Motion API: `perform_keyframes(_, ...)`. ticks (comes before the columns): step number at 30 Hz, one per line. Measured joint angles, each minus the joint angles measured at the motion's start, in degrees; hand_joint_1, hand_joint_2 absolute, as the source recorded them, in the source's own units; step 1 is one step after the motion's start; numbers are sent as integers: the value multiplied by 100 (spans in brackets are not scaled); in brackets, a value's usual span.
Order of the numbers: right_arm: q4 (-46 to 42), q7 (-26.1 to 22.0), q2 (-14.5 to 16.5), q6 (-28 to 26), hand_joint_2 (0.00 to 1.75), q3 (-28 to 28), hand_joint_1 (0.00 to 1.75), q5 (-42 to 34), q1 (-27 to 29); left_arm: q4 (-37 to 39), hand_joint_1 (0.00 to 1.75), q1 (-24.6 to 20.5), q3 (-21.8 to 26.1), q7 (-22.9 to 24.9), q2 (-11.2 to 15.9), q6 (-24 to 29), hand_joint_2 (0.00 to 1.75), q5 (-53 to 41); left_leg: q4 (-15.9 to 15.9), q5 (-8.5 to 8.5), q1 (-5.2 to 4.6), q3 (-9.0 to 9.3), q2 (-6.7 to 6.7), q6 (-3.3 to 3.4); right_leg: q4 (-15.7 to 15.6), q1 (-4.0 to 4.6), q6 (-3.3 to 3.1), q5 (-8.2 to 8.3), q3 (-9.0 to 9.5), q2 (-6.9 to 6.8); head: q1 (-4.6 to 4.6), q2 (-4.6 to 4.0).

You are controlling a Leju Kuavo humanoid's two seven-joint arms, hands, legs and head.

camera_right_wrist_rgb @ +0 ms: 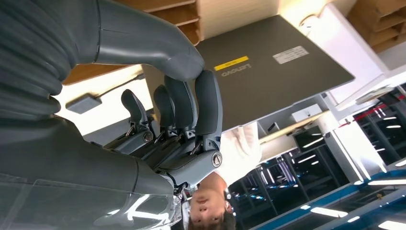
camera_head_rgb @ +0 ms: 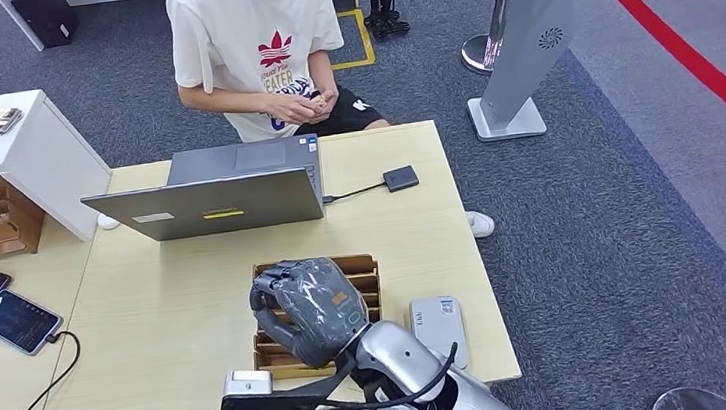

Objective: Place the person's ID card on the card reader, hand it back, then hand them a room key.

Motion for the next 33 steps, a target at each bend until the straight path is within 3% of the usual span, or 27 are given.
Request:
perform_keyframes(3,134,-23,-37,-11,175,-59,112,100,-87,0,0,-1,-1,5,0,-3,175,0,0,0,0,0,0,0,0,0,0,0,0,0,0,0)
perform_keyframes(14,379,45,-101,-75,175,-197,111,236,-171,0,0,-3,-3,16,0,-8,175,0,0,0,0,-1,0,0,0,0,0,0,-2,0,-1,0)
perform_keyframes(24,501,190,-132,-133,175,-308,72,495,-199,0,0,-5,-3,32,0,-13,175,1,0,0,0,0,0,0,0,0,0,0,-1,0,0,0)
perform_keyframes(33,739,241,-168,-155,175,-566,75,800,-212,0,0,-6,-9,36,0,-24,175,49,0,0,0,0,-1,0,0,0,0,0,-2,0,-1,0)
